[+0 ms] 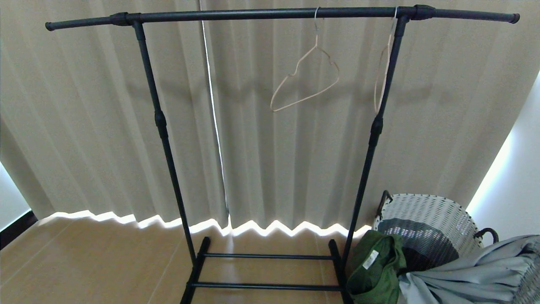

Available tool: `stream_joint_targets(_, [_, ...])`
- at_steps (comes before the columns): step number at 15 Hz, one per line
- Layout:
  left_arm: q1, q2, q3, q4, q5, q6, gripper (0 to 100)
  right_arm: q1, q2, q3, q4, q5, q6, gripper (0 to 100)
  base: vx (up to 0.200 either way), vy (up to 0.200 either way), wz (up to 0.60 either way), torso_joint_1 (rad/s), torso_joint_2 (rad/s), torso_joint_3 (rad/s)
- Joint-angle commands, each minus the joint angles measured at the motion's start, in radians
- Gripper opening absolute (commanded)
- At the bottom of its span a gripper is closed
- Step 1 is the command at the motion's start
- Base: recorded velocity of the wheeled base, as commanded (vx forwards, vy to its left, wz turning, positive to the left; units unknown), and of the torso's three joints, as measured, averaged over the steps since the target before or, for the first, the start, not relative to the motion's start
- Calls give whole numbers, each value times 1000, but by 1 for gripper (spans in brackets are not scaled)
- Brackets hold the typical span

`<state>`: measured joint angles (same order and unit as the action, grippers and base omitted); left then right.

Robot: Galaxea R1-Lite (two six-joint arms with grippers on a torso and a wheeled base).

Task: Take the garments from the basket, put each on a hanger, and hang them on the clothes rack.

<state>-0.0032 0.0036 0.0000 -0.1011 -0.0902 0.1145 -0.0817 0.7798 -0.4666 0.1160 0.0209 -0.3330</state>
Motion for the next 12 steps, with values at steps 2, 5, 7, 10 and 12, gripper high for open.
stream_joint_targets(2, [-6, 15, -48, -12, -163, 1, 100, 80, 41, -40, -2, 1, 20, 0, 0, 0, 0, 0, 0, 0])
stream_joint_targets(5, [-11, 334, -224, -19, -335, 2, 100, 223, 124, -161, -1, -1, 158, 0, 0, 0, 0, 0, 0, 0])
stream_joint_targets(7, [-37, 579, -330, -58, -387, -1, 100, 333, 185, -238, -2, -2, 273, 0, 0, 0, 0, 0, 0, 0])
stream_joint_targets(10, [-182, 871, -446, -180, -368, -6, 100, 439, 250, -322, -4, -2, 324, 0, 0, 0, 0, 0, 0, 0])
stream_joint_targets(12, [-353, 1010, -508, -226, -287, -7, 100, 494, 277, -360, -27, -2, 325, 0, 0, 0, 0, 0, 0, 0])
